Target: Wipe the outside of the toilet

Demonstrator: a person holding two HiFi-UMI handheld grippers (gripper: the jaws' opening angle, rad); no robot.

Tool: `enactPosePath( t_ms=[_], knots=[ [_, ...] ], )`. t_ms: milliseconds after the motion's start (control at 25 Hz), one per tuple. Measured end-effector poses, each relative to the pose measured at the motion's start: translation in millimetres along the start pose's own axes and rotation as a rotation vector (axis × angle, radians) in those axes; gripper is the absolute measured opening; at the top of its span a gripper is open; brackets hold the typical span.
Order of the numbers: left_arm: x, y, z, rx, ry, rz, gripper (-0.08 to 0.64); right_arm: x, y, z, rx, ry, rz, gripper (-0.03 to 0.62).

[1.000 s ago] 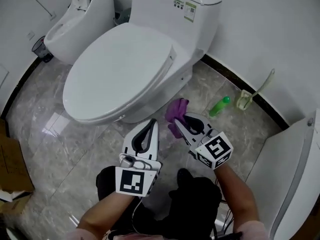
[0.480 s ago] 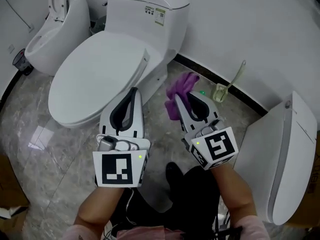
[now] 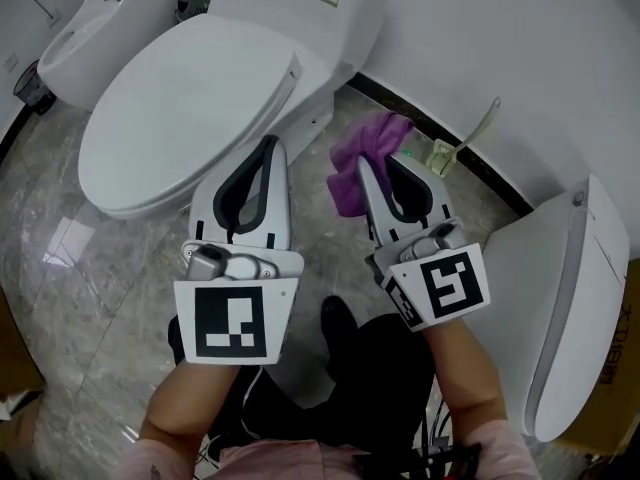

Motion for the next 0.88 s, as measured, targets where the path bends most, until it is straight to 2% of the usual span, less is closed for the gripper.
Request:
enactPosePath(
  t_ms=[880],
  knots=[
    [-4.0, -3.3, 0.0, -0.009, -0.011, -0.008, 0.008, -5.7, 4.3, -4.2, -0.007, 0.015, -0.003, 0.055]
  ],
)
Point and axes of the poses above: the fingertips, and each gripper's own axes: z backward along the fingers, y to its left, x out of its top, the point moved 9 cm from there along z, backward along the fingers, and after that the axes turned 12 degrees about -x, right-handed, at the moved point
